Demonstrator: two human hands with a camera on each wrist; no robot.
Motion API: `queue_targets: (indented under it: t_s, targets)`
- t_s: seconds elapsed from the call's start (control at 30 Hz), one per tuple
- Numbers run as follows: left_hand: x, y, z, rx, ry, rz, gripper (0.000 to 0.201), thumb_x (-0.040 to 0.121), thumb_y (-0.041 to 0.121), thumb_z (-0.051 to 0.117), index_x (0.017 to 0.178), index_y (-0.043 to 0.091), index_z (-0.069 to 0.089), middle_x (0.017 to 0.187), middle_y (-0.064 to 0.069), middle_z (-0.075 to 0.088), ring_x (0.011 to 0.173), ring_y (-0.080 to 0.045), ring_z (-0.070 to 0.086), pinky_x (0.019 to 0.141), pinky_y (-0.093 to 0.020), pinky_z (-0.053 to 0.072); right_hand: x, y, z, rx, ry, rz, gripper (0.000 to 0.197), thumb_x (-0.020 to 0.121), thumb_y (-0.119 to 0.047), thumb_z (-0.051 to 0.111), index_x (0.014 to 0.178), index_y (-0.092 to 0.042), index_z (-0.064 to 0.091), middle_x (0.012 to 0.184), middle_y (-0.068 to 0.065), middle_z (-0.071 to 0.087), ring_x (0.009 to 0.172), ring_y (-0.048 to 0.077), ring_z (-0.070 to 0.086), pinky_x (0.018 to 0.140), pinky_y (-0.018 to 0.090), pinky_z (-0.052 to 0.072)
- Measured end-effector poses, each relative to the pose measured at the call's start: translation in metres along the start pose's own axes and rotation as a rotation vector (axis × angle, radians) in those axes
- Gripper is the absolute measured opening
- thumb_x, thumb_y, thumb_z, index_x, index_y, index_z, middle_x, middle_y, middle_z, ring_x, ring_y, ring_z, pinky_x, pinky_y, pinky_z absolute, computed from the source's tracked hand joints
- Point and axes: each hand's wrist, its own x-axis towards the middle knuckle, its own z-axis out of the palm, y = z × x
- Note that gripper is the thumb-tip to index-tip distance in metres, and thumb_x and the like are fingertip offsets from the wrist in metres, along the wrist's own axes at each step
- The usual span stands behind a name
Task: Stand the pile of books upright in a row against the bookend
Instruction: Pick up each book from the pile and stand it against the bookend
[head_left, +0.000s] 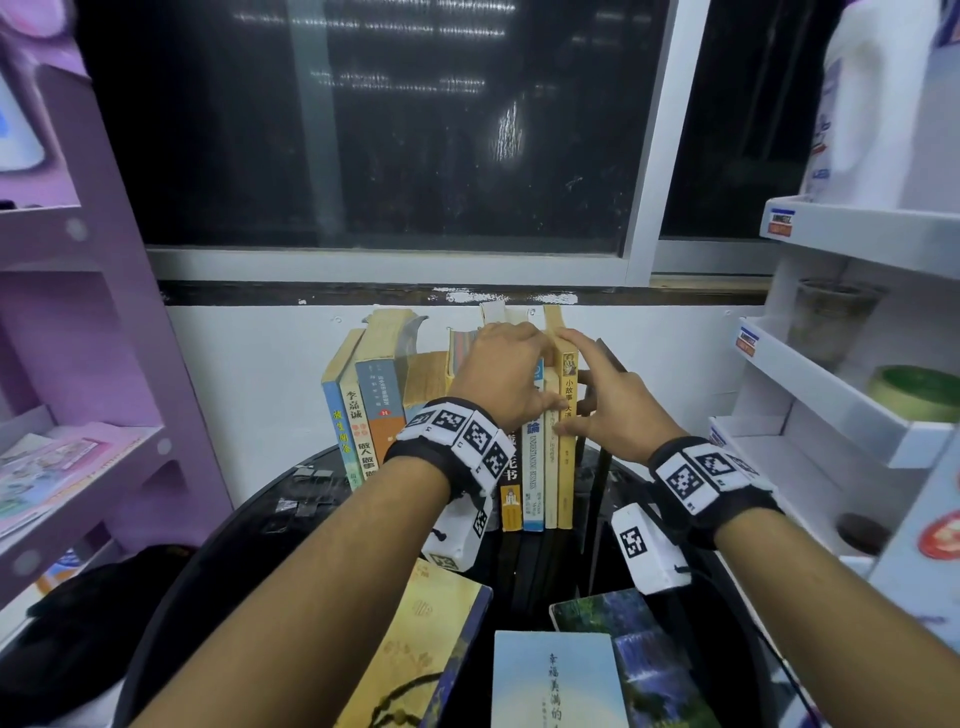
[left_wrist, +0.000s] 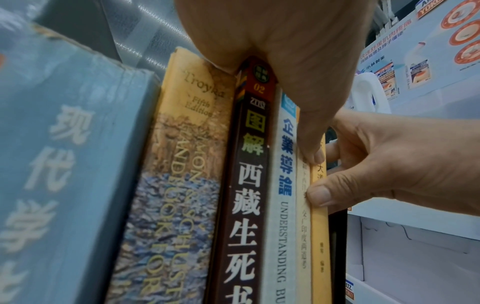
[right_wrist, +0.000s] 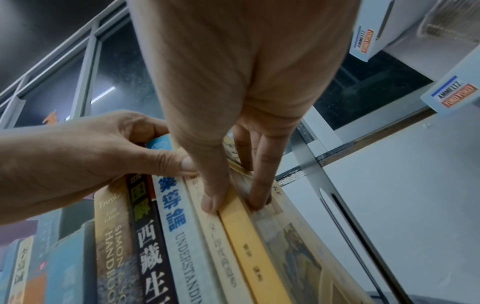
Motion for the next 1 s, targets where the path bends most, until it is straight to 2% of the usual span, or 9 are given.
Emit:
queue_targets:
  t_s: [0.13, 0.27, 0.33, 0.53, 0.63, 0.73, 0.8, 0.9, 1.0]
  targets:
    - [0.001, 0.000, -0.005, -0.041, -0.039, 0.024, 0.040, 0.077, 0.052, 0.069, 0.105, 0.026, 0.059, 0.122, 0.004, 0.056, 0.117, -0.017, 0.046, 0.104, -0.035, 0.031, -0.010, -0.001, -0.002, 0.052, -0.020, 0.035, 0.101, 0.082, -0.006, 0.073, 0.148, -0.045, 0.007, 0.133, 0.009, 0.057, 0.074, 0.001, 0.063, 0.060, 0.014, 0.055]
    - [-0.010, -0.001, -0.005, -0.037, -0.011, 0.040, 0.043, 0.082, 0.044, 0.065, 0.121, 0.027, 0.056, 0.135, 0.004, 0.048, 0.128, -0.017, 0.040, 0.111, -0.037, 0.024, -0.020, -0.004, -0.004, 0.077, -0.049, 0.052, 0.103, 0.084, -0.008, 0.071, 0.148, -0.047, 0.001, 0.135, 0.009, 0.056, 0.084, 0.012, 0.070, 0.075, 0.030, 0.060]
    - [-0.017, 0.000, -0.003, -0.036, 0.021, 0.047, 0.050, 0.083, 0.042, 0.065, 0.129, 0.028, 0.051, 0.138, 0.005, 0.046, 0.131, -0.017, 0.037, 0.113, -0.037, 0.021, -0.024, -0.006, -0.005, 0.087, -0.051, 0.062, 0.102, 0.084, -0.009, 0.071, 0.147, -0.049, 0.001, 0.137, 0.008, 0.055, 0.087, 0.015, 0.071, 0.078, 0.035, 0.060]
    - [-0.035, 0.007, -0.002, -0.051, 0.037, 0.026, 0.062, 0.084, 0.038, 0.064, 0.141, 0.024, 0.042, 0.146, 0.002, 0.042, 0.141, -0.019, 0.026, 0.118, -0.041, 0.018, -0.043, -0.013, -0.009, 0.089, -0.080, 0.076, 0.095, 0.085, -0.010, 0.070, 0.148, -0.046, 0.009, 0.142, 0.008, 0.051, 0.083, 0.011, 0.071, 0.074, 0.024, 0.059]
    - [-0.045, 0.012, -0.004, -0.053, 0.020, 0.018, 0.062, 0.085, 0.037, 0.064, 0.142, 0.023, 0.041, 0.150, 0.002, 0.037, 0.146, -0.019, 0.016, 0.120, -0.041, 0.013, -0.054, -0.015, -0.010, 0.069, -0.090, 0.099, 0.091, 0.085, -0.012, 0.071, 0.148, -0.043, 0.014, 0.143, 0.007, 0.049, 0.080, 0.007, 0.068, 0.065, 0.015, 0.054]
    - [-0.056, 0.016, -0.007, -0.039, 0.008, 0.012, 0.059, 0.086, 0.037, 0.063, 0.140, 0.023, 0.043, 0.154, 0.002, 0.031, 0.148, -0.020, 0.011, 0.120, -0.043, 0.012, -0.064, -0.016, -0.009, 0.070, -0.096, 0.133, 0.088, 0.084, -0.015, 0.072, 0.149, -0.039, 0.017, 0.143, 0.006, 0.049, 0.085, 0.009, 0.068, 0.065, 0.014, 0.052]
    - [-0.064, 0.019, -0.009, -0.048, 0.002, 0.005, 0.057, 0.087, 0.037, 0.062, 0.139, 0.024, 0.044, 0.155, 0.002, 0.029, 0.148, -0.020, 0.010, 0.120, -0.043, 0.012, -0.070, -0.018, -0.006, 0.053, -0.107, 0.155, 0.085, 0.084, -0.018, 0.073, 0.149, -0.036, 0.021, 0.141, 0.006, 0.051, 0.092, 0.014, 0.068, 0.069, 0.017, 0.053]
    - [-0.075, 0.023, -0.014, -0.045, -0.001, -0.002, 0.056, 0.087, 0.037, 0.061, 0.138, 0.023, 0.045, 0.153, 0.000, 0.033, 0.146, -0.020, 0.017, 0.119, -0.042, 0.015, -0.078, -0.022, -0.001, -0.008, -0.151, 0.187, 0.077, 0.082, -0.026, 0.074, 0.146, -0.030, 0.031, 0.134, 0.005, 0.057, 0.104, 0.020, 0.065, 0.088, 0.032, 0.055]
    - [-0.091, 0.025, -0.014, -0.069, -0.028, -0.024, 0.055, 0.087, 0.037, 0.060, 0.138, 0.022, 0.046, 0.149, 0.000, 0.037, 0.140, -0.019, 0.028, 0.114, -0.040, 0.022, -0.088, -0.026, 0.004, -0.076, -0.206, 0.224, 0.067, 0.082, -0.032, 0.073, 0.140, -0.024, 0.041, 0.129, 0.004, 0.060, 0.110, 0.020, 0.061, 0.097, 0.034, 0.049]
